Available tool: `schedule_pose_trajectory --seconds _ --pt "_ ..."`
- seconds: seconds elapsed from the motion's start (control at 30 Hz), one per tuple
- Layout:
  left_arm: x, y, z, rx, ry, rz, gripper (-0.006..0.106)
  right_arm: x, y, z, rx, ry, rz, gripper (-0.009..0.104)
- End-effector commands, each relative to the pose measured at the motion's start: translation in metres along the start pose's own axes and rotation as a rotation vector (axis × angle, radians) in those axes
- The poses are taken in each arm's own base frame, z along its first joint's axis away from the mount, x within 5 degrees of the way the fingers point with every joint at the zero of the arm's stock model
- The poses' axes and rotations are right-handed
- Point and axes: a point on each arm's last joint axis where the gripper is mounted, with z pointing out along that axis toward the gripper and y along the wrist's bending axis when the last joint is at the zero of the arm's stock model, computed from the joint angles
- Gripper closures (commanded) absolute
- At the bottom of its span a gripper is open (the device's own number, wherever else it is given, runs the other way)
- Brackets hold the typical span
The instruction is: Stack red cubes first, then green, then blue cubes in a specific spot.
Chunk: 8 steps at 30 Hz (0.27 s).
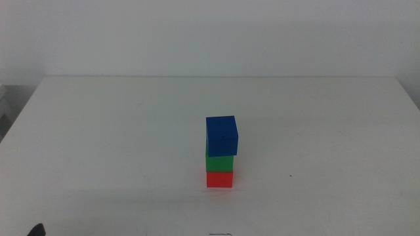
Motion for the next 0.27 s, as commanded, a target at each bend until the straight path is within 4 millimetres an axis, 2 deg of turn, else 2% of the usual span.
schedule_pose_trajectory --seconds 0.0,0.23 --pt "-0.0106 -0.0003 -0.0023 0.005 -0.123 -0.011 0.007 -0.0129 -0.0019 -0.004 0.035 -0.116 -0.016 0.015" --pt "-0.0105 -0.0003 -0.0023 0.004 -0.122 -0.009 0.007 -0.0127 -0.0035 -0.0041 0.064 -0.114 -0.008 0.015"
